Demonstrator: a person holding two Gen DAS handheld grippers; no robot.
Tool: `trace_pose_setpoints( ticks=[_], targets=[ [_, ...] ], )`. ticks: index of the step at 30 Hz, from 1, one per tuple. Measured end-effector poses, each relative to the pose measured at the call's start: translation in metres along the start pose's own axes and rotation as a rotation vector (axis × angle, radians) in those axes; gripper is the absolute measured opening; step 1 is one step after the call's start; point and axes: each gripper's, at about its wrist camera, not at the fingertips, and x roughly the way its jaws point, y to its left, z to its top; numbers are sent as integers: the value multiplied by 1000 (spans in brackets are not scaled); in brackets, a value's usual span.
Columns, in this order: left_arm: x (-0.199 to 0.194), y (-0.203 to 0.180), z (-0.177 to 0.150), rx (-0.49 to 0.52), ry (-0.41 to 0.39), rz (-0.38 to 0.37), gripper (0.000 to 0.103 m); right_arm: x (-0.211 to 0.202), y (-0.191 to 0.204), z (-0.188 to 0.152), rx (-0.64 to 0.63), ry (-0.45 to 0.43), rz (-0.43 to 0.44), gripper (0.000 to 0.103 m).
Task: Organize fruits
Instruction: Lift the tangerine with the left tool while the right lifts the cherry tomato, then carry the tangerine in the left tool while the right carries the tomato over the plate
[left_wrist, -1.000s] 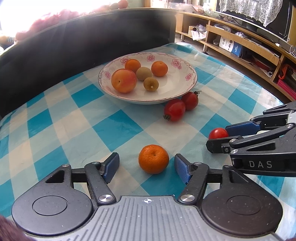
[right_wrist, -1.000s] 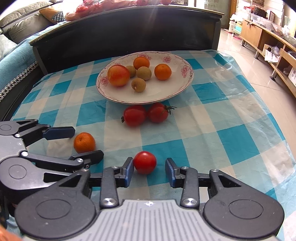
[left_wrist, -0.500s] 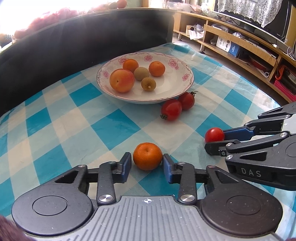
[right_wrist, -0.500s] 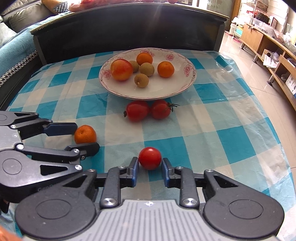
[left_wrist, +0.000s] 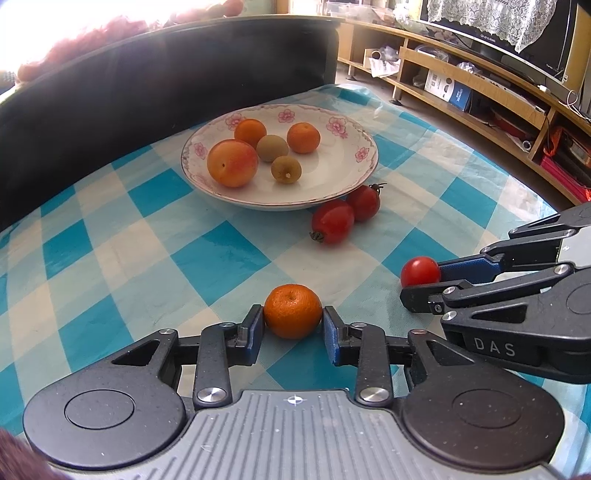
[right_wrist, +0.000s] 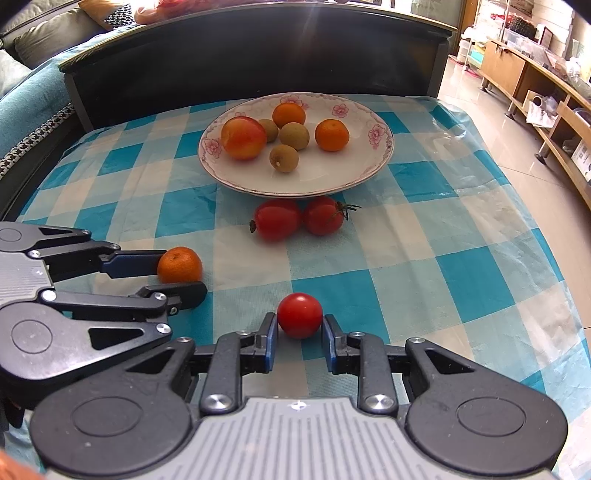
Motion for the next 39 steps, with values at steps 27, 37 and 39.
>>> trace_pose_setpoints(
  ticks=[27, 37, 39],
  targets=[
    [-15, -2, 32, -26, -92, -25, 41, -16, -12, 21, 75, -75, 15, 29],
    [-2, 6, 60, -49, -115, -29, 40, -12, -27, 46, 113, -111, 30, 29],
    [2, 9, 65, -58, -116, -30, 40, -9, -29, 53, 109, -116, 30, 29]
  ],
)
